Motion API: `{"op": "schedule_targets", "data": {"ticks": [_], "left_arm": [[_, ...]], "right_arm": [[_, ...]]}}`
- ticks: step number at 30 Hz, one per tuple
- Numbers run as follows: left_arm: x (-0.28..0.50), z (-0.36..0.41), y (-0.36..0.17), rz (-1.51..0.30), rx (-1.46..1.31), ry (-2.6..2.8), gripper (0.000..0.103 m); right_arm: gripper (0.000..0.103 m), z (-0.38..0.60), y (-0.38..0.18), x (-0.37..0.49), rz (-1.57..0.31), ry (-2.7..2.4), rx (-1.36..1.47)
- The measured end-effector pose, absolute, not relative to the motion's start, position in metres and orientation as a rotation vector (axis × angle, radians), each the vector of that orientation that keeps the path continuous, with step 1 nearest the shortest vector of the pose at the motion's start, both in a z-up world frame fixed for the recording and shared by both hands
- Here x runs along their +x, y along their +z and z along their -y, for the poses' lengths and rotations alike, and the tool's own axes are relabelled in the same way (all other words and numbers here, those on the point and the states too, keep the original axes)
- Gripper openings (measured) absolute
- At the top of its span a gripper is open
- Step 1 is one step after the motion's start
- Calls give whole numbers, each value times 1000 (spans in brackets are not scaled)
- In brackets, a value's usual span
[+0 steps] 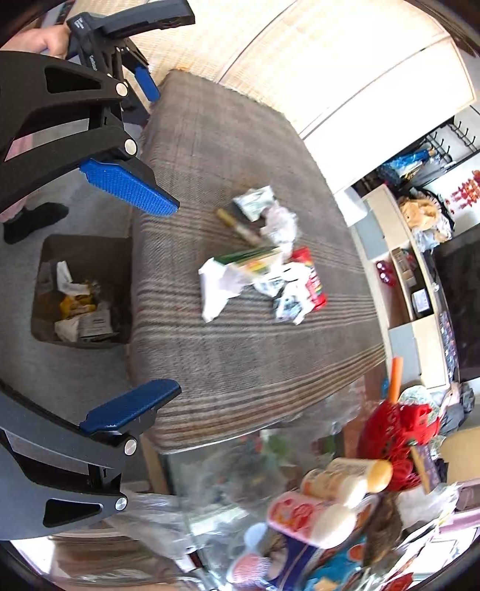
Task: Collect trash
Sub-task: 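Move both open tools back over the table toward the remaining trash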
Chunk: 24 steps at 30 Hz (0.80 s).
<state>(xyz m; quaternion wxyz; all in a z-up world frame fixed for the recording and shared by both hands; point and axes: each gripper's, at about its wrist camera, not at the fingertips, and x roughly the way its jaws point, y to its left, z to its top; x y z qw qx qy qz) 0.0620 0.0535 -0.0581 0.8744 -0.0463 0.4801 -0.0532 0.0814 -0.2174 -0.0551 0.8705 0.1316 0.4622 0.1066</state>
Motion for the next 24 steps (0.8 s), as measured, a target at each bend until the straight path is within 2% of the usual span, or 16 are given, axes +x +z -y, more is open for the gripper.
{"op": "schedule_targets", "data": {"ticks": [9,15,17,24], "left_arm": [[134,-56,-33,-959,-110,-87,95],[179,-55,-50,-993,-134,-71,94],[189,-52,-57,-1004,-123,-73,90],[220,-39,-85,-1055,-129,-96,88]], "right_arm": [[91,207,-46,129,-951,251,260],[91,196,-72,151,-981,251,227],[90,191,-81,155,-984,255,207],[75,180,-100,167,-993,289,191]]}}
